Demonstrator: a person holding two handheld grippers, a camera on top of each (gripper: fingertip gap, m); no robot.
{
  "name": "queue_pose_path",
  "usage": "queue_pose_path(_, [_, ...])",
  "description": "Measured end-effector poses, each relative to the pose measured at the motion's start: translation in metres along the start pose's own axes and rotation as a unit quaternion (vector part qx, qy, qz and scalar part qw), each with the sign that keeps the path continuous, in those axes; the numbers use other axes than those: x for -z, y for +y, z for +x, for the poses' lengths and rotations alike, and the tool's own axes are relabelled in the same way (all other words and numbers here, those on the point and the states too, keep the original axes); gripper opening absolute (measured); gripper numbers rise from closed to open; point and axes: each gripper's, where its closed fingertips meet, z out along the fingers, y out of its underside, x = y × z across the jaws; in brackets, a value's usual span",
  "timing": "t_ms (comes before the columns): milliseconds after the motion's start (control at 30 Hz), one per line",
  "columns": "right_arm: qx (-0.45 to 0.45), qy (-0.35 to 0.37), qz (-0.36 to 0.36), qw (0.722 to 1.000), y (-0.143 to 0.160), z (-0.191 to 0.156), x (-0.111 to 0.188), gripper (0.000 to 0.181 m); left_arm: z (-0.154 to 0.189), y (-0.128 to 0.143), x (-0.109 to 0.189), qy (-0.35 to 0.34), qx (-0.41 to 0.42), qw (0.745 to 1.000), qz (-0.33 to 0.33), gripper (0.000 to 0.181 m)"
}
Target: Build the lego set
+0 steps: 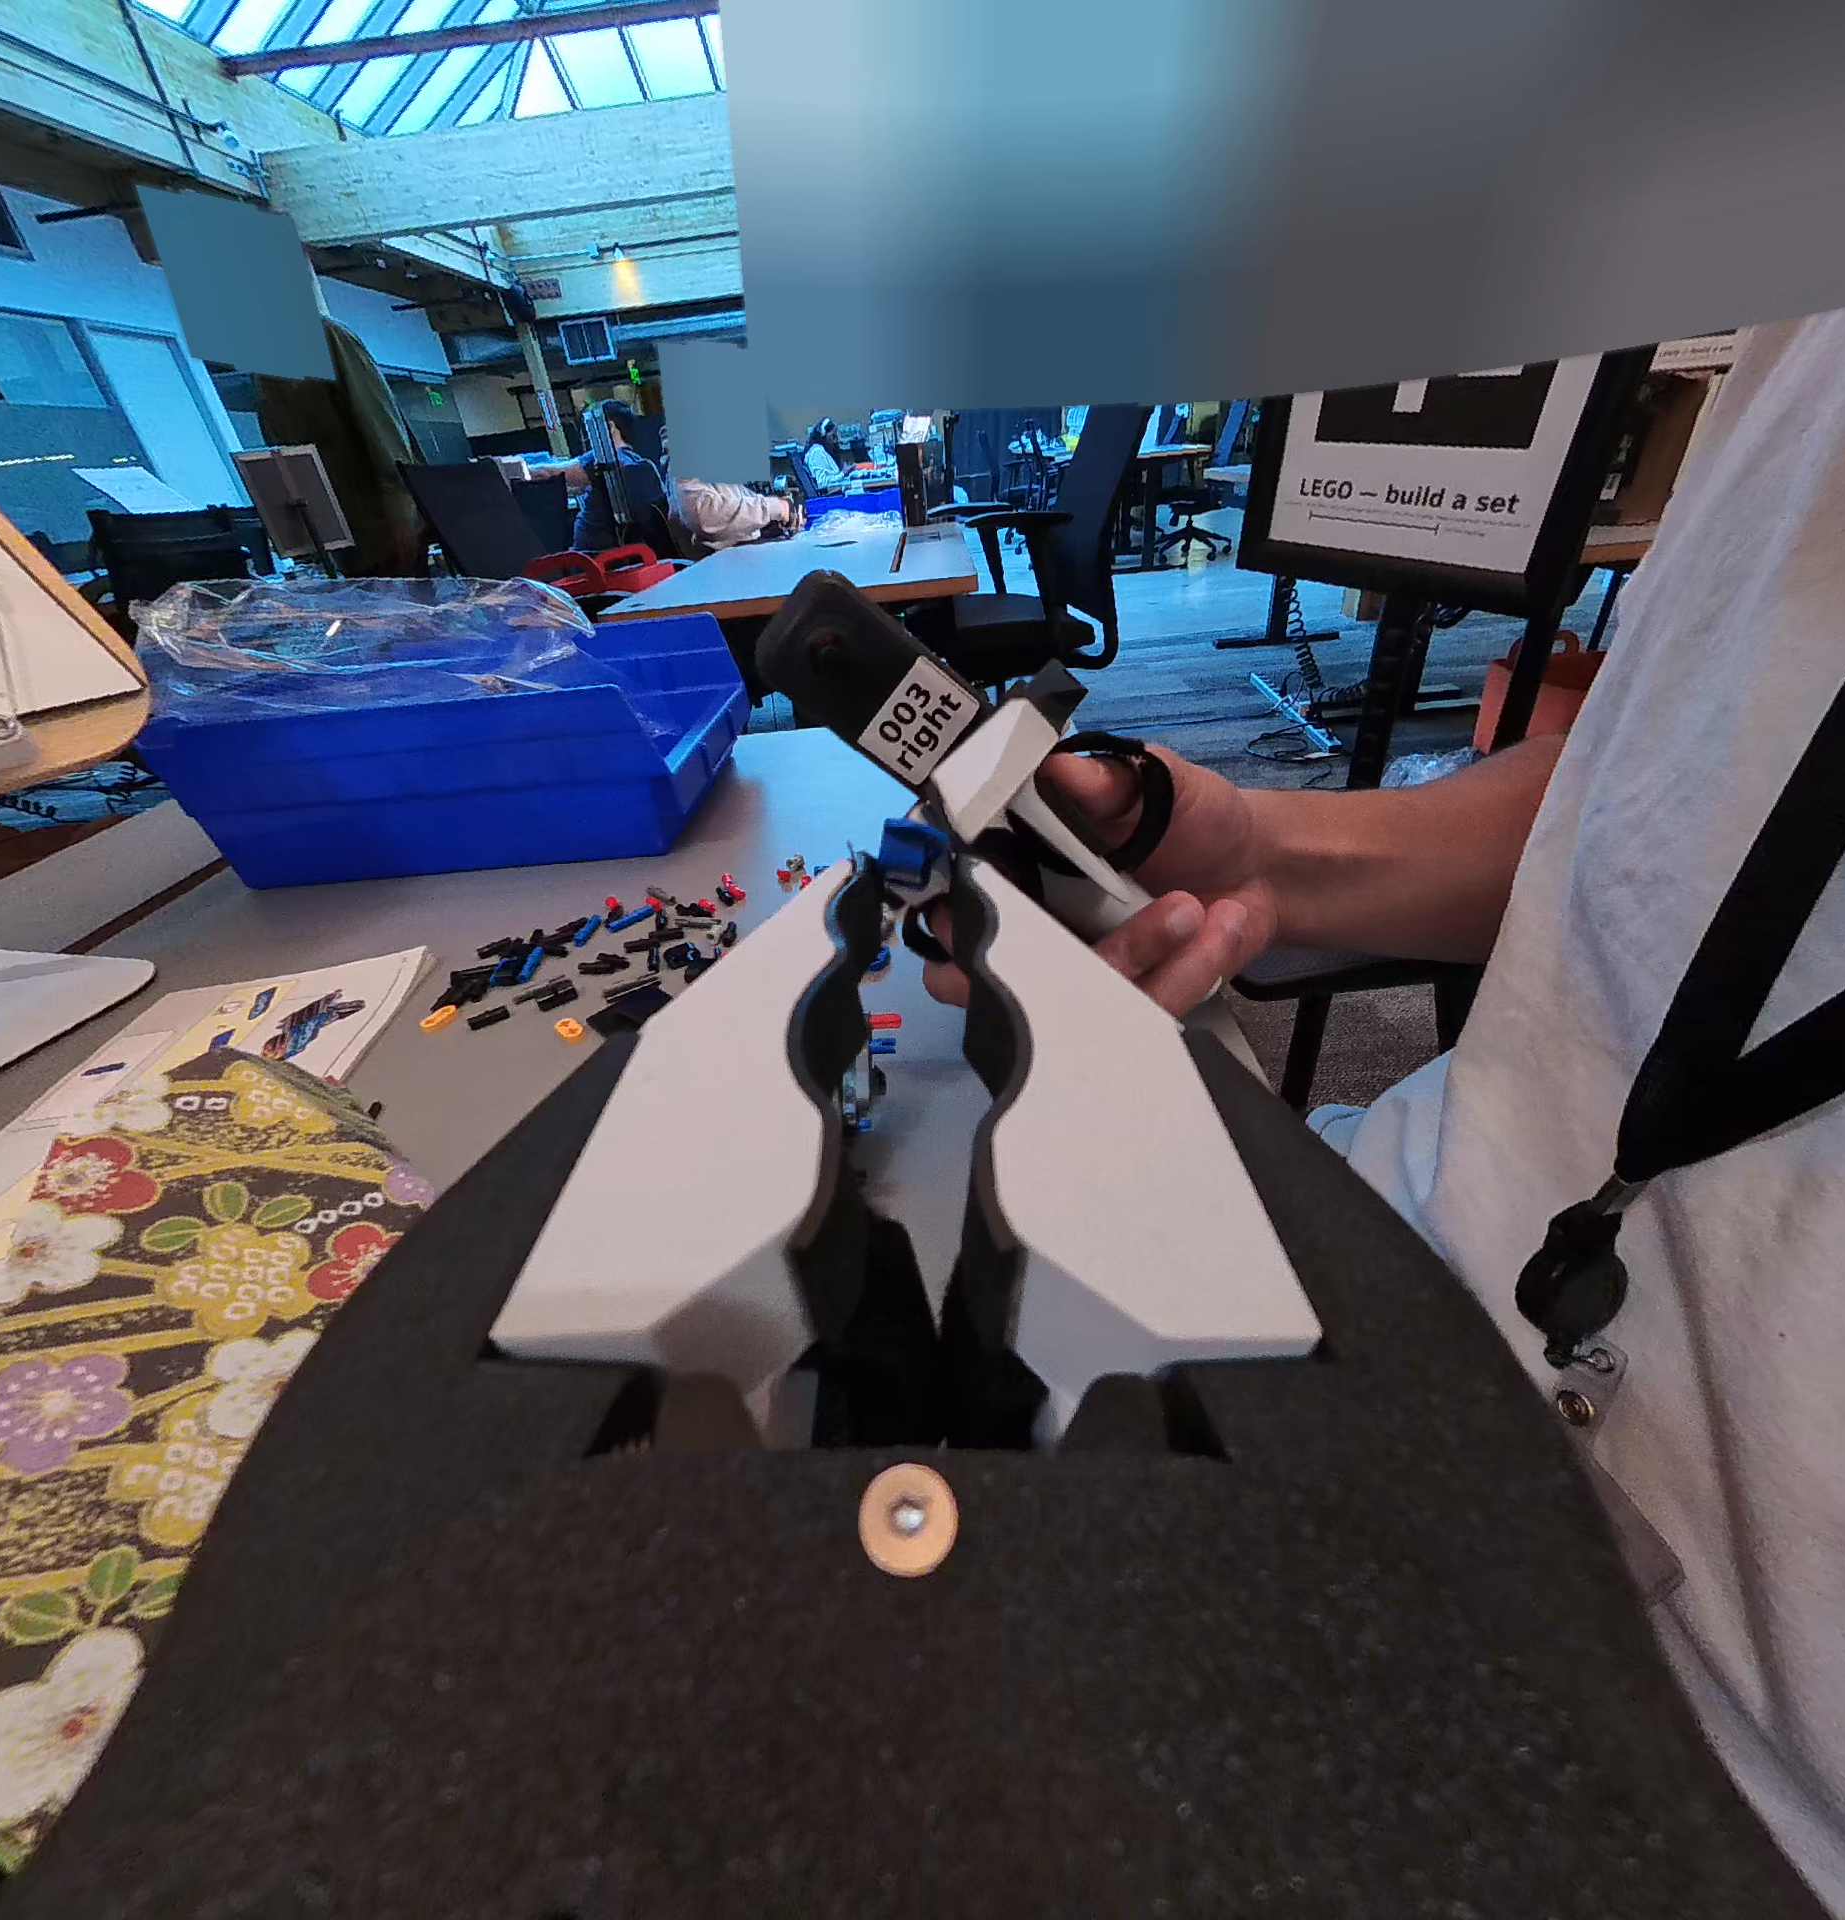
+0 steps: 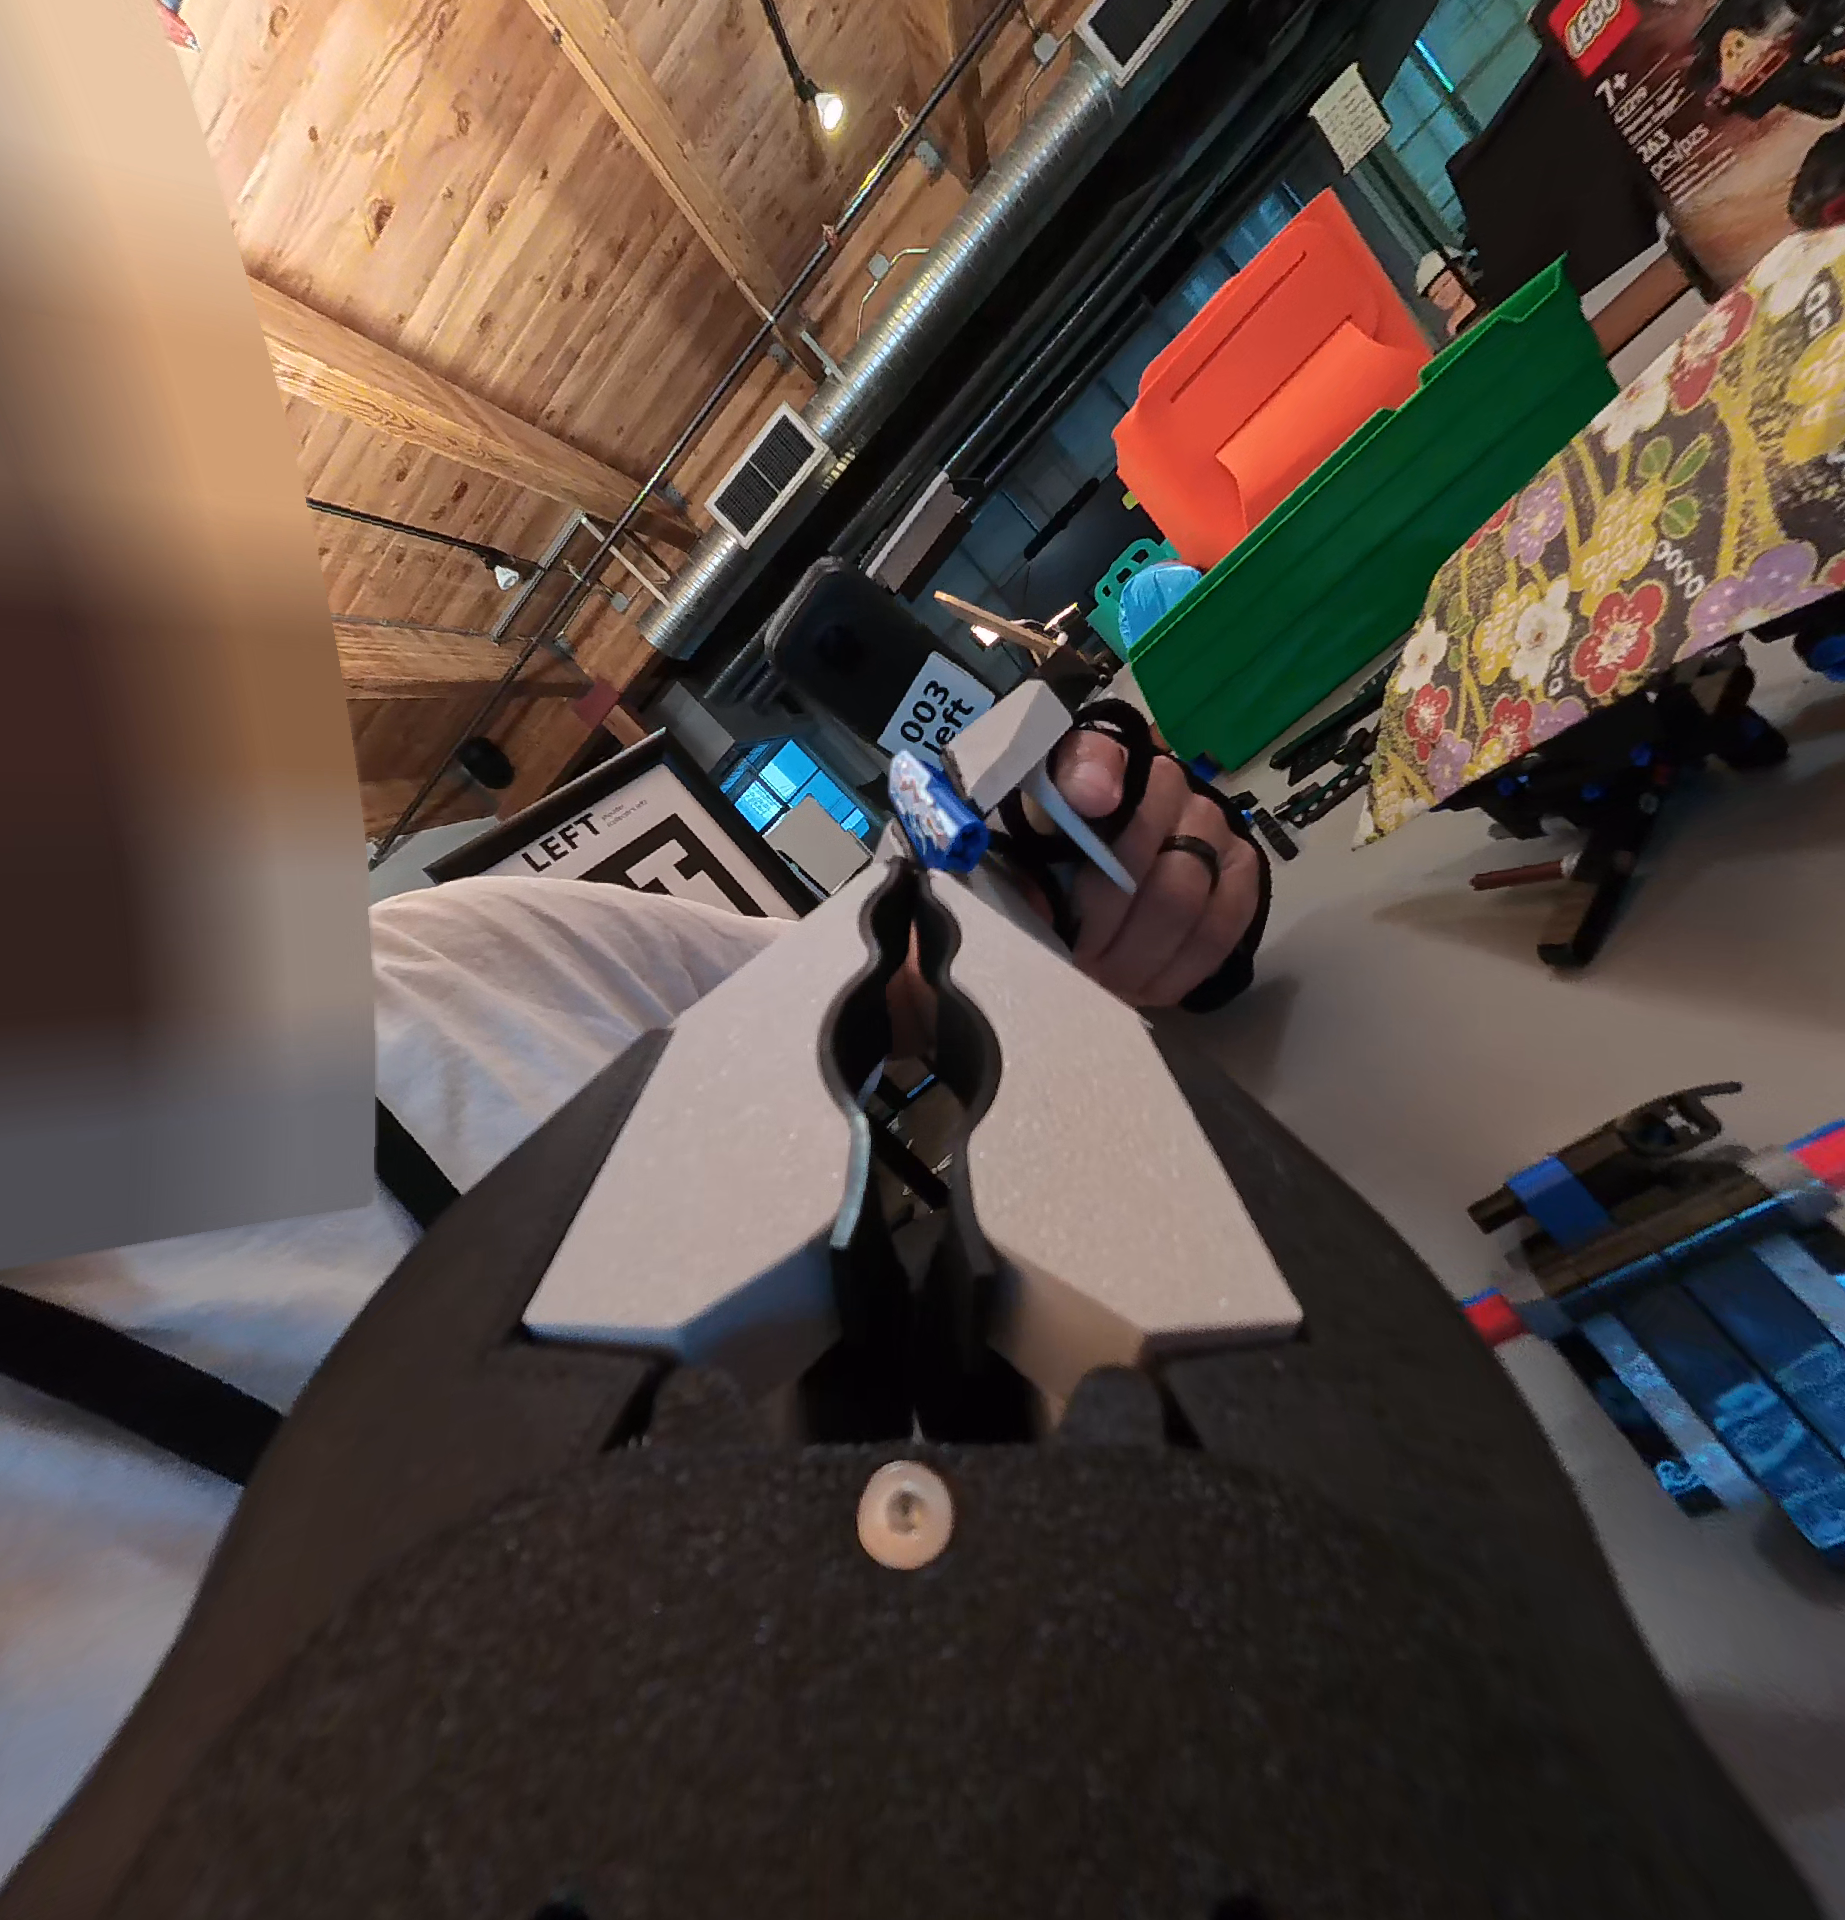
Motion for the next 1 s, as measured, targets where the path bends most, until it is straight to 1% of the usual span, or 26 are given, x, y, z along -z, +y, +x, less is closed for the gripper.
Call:
queue_pose_path(167, [0.001,-0.019,0.012,1.0,-0.007,-0.007,0.002,0.0,0.0,0.004,-0.002,-0.002,-0.002,1.0,-0.01,0.011])
queue_pose_path(367, [0.008,-0.011,-0.005,1.0,0.001,-0.004,-0.009,0.0,0.004,0.009,-0.004,0.003,-0.009,1.0,-0.023,0.011])
queue_pose_path(533, [-0.002,-0.001,0.021,1.0,-0.008,0.002,0.0,0.0,0.005,0.009,-0.005,0.005,-0.009,1.0,-0.023,0.011])
queue_pose_path(600, [-0.001,-0.01,0.023,1.0,-0.01,-0.003,0.0,0.0,0.003,0.011,-0.005,0.001,-0.009,1.0,-0.027,0.011])
queue_pose_path(733, [0.028,-0.001,-0.014,1.0,0.003,-0.008,-0.013,0.0,0.004,0.015,-0.006,0.002,-0.004,0.999,-0.038,0.011])
queue_pose_path(800, [0.032,0.011,-0.018,0.999,0.006,-0.004,-0.016,0.0,0.005,0.015,-0.006,0.004,-0.006,0.999,-0.04,0.011])
queue_pose_path(1000, [0.018,0.002,0.007,1.0,-0.001,-0.002,-0.01,0.0,0.009,0.021,-0.009,0.002,-0.036,0.998,-0.057,0.011])
